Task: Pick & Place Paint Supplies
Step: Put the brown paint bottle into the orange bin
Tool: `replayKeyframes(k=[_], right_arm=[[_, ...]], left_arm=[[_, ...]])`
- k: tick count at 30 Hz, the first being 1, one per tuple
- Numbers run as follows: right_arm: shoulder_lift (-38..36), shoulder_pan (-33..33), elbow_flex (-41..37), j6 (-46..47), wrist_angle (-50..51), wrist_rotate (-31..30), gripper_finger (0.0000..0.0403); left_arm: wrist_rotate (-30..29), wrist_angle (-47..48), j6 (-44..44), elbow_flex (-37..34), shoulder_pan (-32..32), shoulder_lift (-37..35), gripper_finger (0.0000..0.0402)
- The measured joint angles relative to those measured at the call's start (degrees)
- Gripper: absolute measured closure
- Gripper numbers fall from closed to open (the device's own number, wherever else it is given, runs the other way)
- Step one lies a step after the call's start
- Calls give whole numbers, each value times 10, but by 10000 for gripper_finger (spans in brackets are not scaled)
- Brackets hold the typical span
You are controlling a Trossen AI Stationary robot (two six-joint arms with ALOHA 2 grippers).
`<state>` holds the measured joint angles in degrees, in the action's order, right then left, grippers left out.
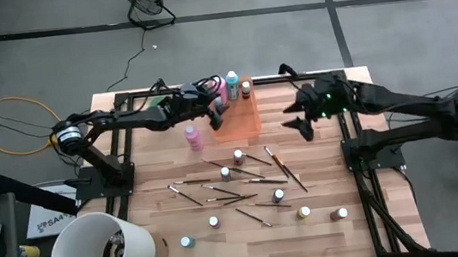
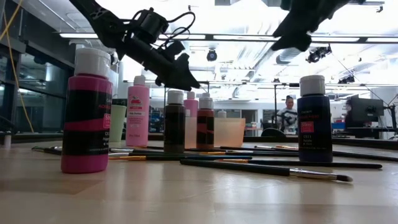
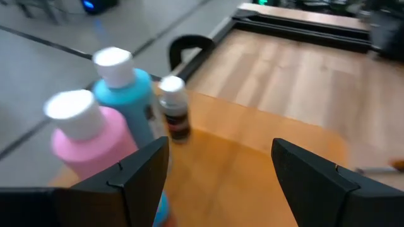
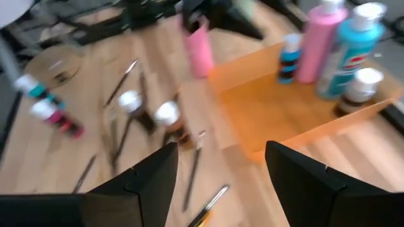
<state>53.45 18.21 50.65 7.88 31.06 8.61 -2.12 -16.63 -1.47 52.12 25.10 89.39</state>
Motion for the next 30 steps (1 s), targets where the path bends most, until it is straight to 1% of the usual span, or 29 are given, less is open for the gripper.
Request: replayKeyframes(k=[3, 6, 12, 17, 22, 24, 28, 30], right_arm=[[-11, -39, 0, 15, 20, -28, 170], [-10, -75, 0, 35, 34, -58, 170], [11, -136, 0, 44, 37, -101, 170], [26, -166, 0, 44, 42, -142, 170], [32, -187, 0, 44, 47, -147, 170], [32, -194, 0, 44, 50, -147, 170], [32, -205, 0, 45, 58, -147, 170], [32, -209, 0, 45, 58, -147, 170]], left_arm=[[29, 32, 0, 0, -5, -14, 136], [55, 82, -16, 0, -18, -28, 153], [141, 138, -63, 0, -55, -31, 179], [144, 177, -115, 0, -90, -31, 181], [144, 181, -179, 0, -124, -31, 176], [143, 165, -180, 0, -133, -31, 164], [143, 146, -143, 0, -144, -31, 135], [141, 136, -127, 0, -148, -31, 128]])
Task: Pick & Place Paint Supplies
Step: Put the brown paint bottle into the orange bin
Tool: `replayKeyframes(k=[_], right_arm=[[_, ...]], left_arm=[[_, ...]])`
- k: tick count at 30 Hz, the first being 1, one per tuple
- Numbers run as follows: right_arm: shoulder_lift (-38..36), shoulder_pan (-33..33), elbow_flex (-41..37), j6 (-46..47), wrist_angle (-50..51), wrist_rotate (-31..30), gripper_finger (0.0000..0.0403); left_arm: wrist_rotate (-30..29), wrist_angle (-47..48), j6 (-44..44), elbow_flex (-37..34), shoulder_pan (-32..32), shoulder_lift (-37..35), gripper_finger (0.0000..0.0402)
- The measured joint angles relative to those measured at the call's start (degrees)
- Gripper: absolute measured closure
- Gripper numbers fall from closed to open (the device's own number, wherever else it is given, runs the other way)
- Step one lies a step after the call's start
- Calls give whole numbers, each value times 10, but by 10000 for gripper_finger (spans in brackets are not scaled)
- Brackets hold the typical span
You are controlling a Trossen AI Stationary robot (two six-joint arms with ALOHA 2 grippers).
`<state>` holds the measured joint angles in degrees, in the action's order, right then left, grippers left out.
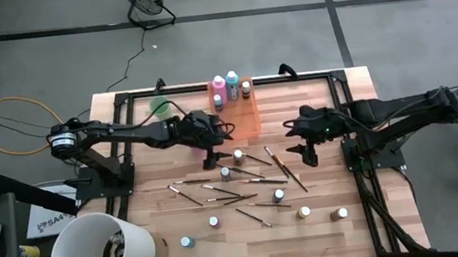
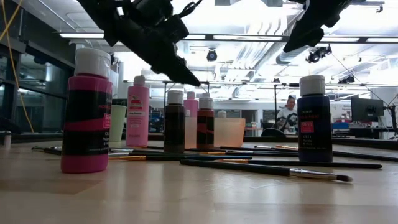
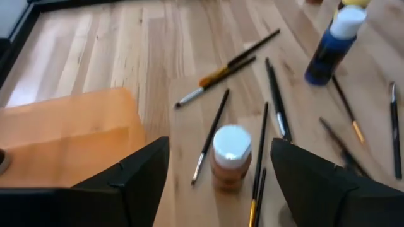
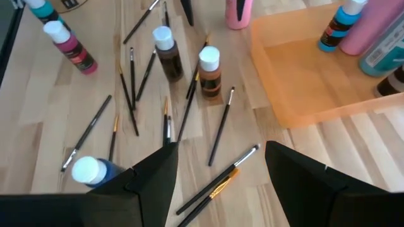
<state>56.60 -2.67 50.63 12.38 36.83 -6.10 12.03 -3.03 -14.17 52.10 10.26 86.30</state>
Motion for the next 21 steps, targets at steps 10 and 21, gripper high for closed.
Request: replayKeyframes(k=[10, 21], right_arm=[[0, -5, 0, -1, 1, -22, 170], [0, -5, 0, -1, 20, -25, 170]], left_arm=[[15, 11, 18, 42, -2, 52, 139], [37, 113, -24, 59, -2, 65, 140]])
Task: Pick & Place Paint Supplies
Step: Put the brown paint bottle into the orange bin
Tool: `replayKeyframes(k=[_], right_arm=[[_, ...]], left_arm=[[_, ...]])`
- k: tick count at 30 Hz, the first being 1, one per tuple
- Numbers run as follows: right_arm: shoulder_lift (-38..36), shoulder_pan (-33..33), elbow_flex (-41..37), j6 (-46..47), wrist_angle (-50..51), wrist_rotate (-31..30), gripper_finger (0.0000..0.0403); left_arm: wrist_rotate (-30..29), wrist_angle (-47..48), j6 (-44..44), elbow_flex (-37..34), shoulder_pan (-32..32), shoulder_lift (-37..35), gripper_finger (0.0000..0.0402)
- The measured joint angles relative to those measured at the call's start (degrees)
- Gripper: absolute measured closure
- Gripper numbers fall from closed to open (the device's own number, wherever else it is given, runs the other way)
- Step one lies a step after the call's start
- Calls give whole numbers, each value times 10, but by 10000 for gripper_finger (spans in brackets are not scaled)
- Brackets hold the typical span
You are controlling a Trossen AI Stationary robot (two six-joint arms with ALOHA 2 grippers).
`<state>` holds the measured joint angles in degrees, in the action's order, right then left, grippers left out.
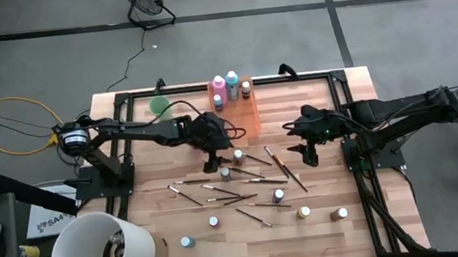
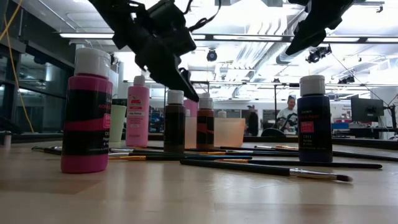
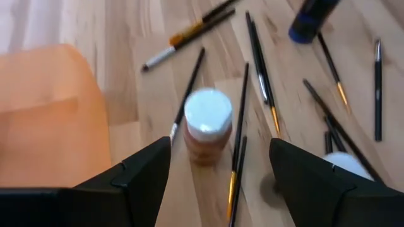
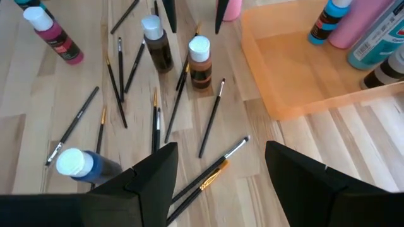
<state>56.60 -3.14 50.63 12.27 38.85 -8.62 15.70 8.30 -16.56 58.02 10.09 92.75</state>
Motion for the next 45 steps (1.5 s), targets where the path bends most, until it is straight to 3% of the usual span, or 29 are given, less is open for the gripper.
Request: replayKeyframes(k=[10, 27, 41, 45], right_arm=[[0, 0, 0, -1, 0, -5, 170], [0, 0, 0, -5, 0, -5, 170], [0, 0, 0, -5, 0, -5, 170], [0, 0, 0, -5, 0, -4, 170]], left_arm=[[5, -68, 1, 0, 0, 57, 140], [14, -115, 5, 0, 0, 57, 143], [12, -112, 6, 0, 0, 57, 275], [-9, -115, 18, 0, 0, 53, 286]])
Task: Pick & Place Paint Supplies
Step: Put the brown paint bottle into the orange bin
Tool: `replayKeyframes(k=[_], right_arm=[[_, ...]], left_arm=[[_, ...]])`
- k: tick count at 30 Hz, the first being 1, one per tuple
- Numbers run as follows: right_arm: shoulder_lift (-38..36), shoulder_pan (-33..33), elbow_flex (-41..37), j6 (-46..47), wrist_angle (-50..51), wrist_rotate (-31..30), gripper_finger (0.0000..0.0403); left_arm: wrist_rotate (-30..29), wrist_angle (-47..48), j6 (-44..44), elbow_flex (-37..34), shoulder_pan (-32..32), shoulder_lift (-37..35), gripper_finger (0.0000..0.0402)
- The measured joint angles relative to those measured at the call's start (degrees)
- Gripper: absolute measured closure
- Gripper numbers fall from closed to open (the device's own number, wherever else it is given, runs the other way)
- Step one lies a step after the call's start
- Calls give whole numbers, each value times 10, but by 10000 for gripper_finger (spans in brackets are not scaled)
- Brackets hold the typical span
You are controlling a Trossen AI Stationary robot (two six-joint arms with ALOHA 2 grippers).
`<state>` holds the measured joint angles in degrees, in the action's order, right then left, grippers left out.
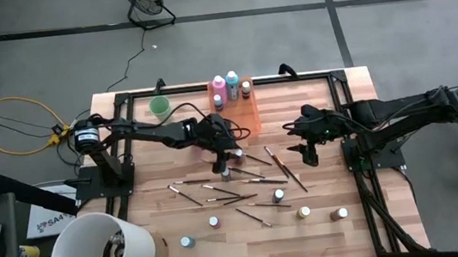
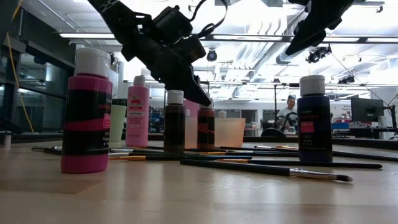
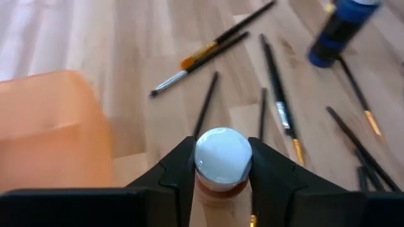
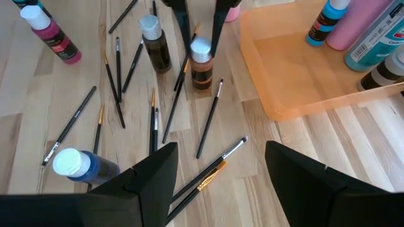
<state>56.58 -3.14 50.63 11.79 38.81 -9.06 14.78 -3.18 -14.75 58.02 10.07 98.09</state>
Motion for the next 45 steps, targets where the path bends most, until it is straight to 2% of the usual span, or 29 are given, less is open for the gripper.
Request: replayKeyframes(k=[6, 8, 11, 16, 20, 25, 37, 42, 45], right_arm=[[0, 0, 0, 0, 0, 0, 170], [0, 0, 0, 0, 0, 0, 170], [0, 0, 0, 2, 0, -1, 170], [0, 0, 0, 4, 0, -20, 170], [0, 0, 0, 4, 0, -30, 170], [0, 0, 0, 4, -8, -30, 170], [0, 0, 0, 2, -24, -30, 170], [0, 0, 0, 2, -23, -30, 170], [0, 0, 0, 2, -23, -30, 170]], left_arm=[[-32, 10, 43, 28, -1, -16, 286], [-59, 1, 63, 48, -4, -17, 286], [-146, 30, 99, 75, -5, -24, 286], [-308, 24, 150, 104, -6, -24, 286], [-393, 9, 179, 104, -4, -24, 286], [-404, 1, 228, 104, 19, -21, 286], [-420, -39, 308, 103, 77, 69, 286], [-479, -42, 316, 104, 75, 81, 286], [-487, -46, 318, 104, 75, 81, 286]])
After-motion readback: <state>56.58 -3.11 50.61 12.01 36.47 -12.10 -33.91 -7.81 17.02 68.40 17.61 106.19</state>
